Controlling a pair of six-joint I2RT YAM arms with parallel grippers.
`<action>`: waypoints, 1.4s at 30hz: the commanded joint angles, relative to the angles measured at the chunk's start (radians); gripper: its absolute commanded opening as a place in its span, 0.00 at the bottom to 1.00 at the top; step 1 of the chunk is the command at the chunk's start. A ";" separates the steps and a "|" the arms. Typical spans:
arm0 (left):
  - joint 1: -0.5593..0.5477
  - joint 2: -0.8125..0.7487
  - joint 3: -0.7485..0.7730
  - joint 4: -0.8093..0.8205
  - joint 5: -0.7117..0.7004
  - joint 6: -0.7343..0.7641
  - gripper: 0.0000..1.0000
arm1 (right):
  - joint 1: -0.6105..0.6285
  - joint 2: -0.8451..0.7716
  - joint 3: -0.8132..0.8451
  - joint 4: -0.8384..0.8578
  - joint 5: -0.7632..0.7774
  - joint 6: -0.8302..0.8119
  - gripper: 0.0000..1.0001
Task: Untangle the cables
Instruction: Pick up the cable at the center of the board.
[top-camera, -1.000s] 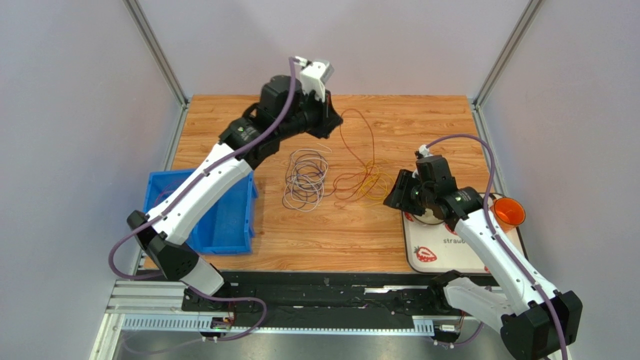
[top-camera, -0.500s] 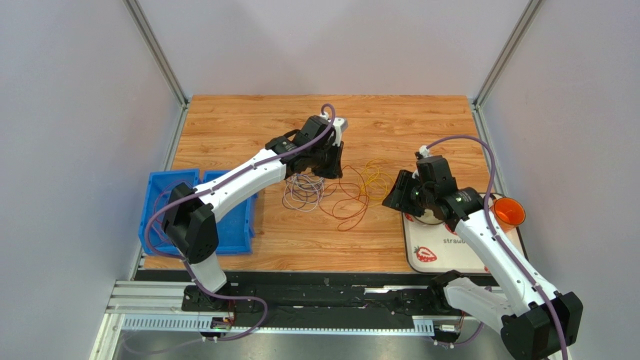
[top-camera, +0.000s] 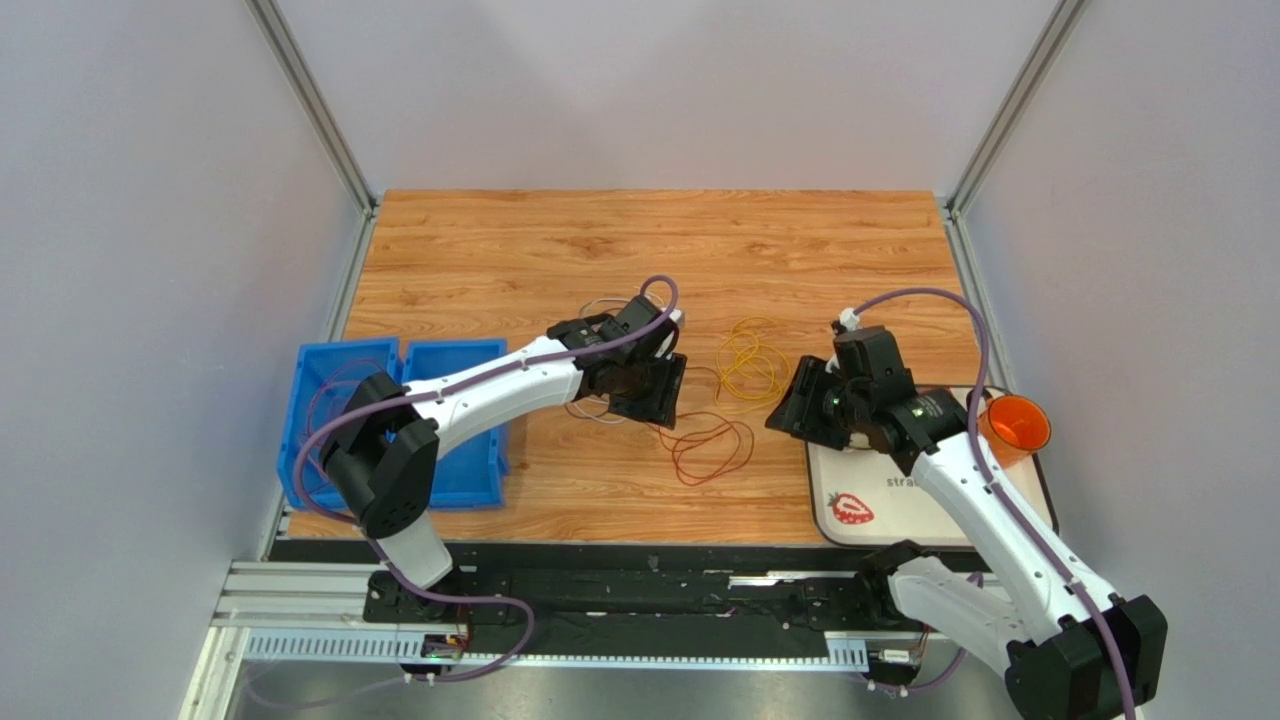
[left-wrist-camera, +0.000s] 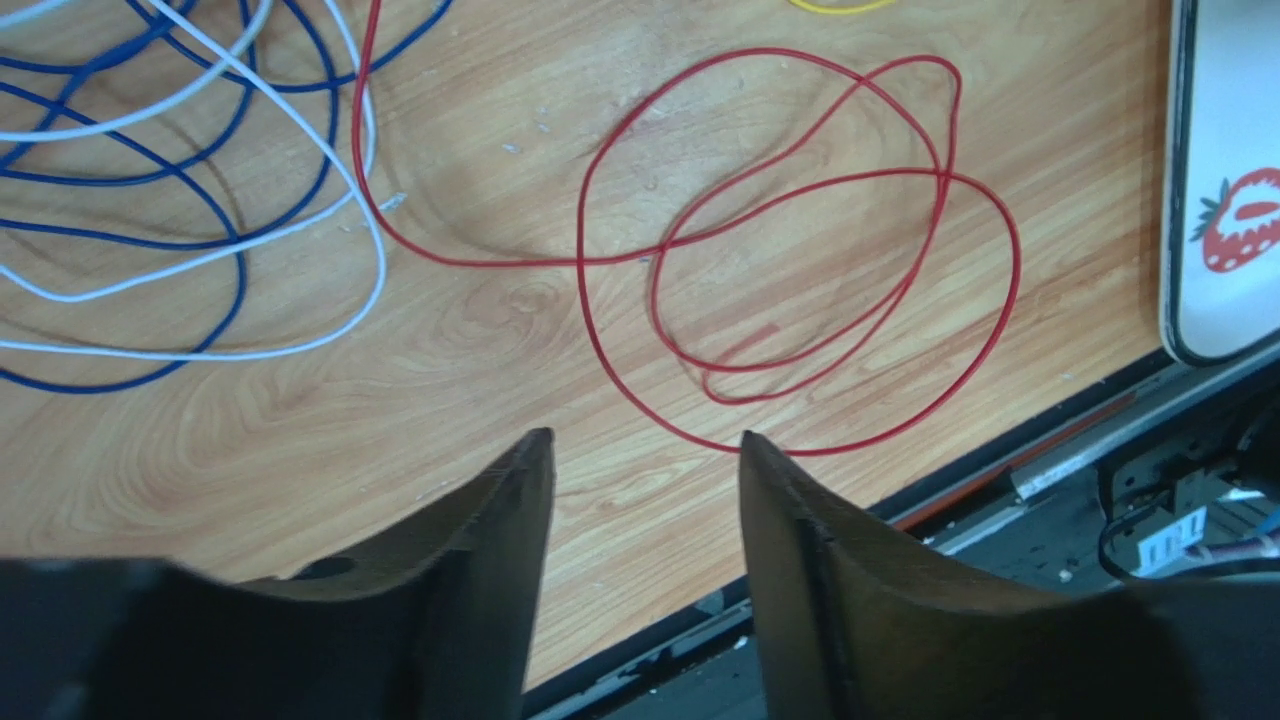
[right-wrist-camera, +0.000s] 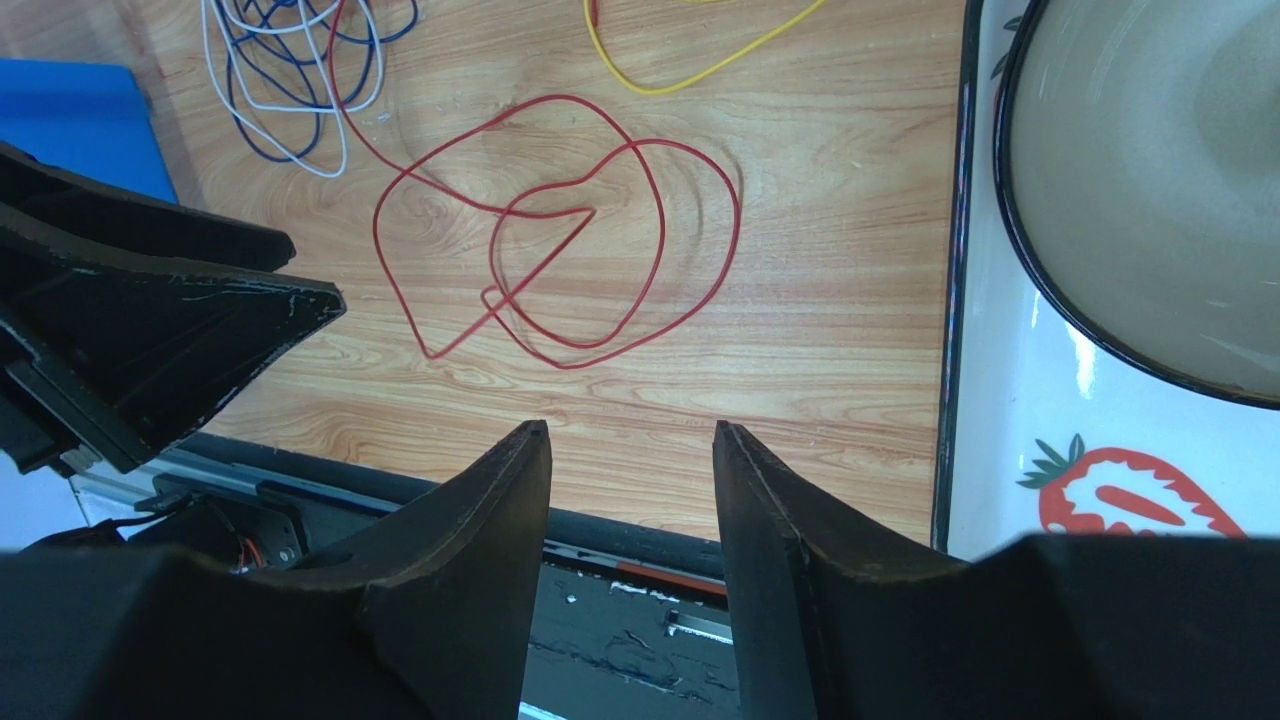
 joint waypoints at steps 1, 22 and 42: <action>-0.018 -0.040 0.046 -0.023 -0.056 0.004 0.64 | -0.003 -0.042 0.000 -0.002 -0.013 0.014 0.48; -0.185 0.067 0.274 0.054 -0.233 0.506 0.79 | -0.003 -0.088 -0.029 -0.027 0.005 0.020 0.48; -0.168 0.227 0.192 0.077 0.114 0.445 0.87 | -0.003 -0.111 -0.043 -0.050 0.034 0.009 0.48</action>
